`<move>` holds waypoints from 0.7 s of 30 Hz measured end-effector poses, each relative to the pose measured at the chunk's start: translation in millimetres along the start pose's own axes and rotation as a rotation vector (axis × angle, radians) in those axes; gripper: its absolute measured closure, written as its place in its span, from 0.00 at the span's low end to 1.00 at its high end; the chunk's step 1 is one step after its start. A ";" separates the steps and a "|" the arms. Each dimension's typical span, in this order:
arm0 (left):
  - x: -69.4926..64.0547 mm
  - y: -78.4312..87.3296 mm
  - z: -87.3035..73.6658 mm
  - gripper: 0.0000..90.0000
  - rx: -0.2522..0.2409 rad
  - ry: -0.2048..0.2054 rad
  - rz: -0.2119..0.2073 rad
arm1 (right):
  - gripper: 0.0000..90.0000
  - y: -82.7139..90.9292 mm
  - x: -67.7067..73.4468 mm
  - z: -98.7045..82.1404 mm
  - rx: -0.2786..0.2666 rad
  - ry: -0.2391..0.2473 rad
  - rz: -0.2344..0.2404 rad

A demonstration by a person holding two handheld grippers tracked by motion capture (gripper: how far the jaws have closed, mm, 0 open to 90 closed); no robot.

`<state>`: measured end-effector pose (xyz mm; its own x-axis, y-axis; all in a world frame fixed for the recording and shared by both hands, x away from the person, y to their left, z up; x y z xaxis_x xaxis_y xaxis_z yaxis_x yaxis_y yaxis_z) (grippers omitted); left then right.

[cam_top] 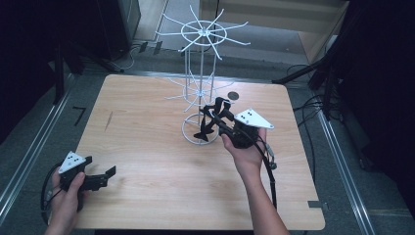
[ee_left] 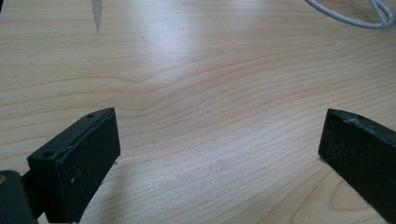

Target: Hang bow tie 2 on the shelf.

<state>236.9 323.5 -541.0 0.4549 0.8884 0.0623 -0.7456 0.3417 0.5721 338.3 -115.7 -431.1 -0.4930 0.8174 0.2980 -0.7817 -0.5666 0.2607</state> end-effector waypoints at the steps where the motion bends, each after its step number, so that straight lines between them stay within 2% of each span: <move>1: 0.0 0.0 0.0 0.00 0.000 0.000 0.000 | 0.63 0.0 0.0 0.0 0.000 0.000 0.000; 10: 0.0 -0.2 0.0 0.00 -0.001 0.004 -0.001 | 0.53 7.7 -8.3 -8.7 0.013 -0.016 -0.005; 21: 0.1 -0.2 0.0 0.00 0.000 0.004 0.000 | 0.41 23.7 -26.3 -13.6 0.010 -0.038 -0.047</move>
<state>237.0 323.4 -541.1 0.4531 0.8896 0.0585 -0.7457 0.3421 0.5718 327.6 -149.2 -445.2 -0.4406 0.8387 0.3200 -0.7998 -0.5286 0.2843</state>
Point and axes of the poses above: each handheld gripper's, and its own axes: y roughly backward along the jaws, z roughly out of its top, x roughly to its left, the point moved 3 cm from there along -y, roughly forward along the jaws, and after that the axes turned 13 degrees about -y, right-handed, at the moved point
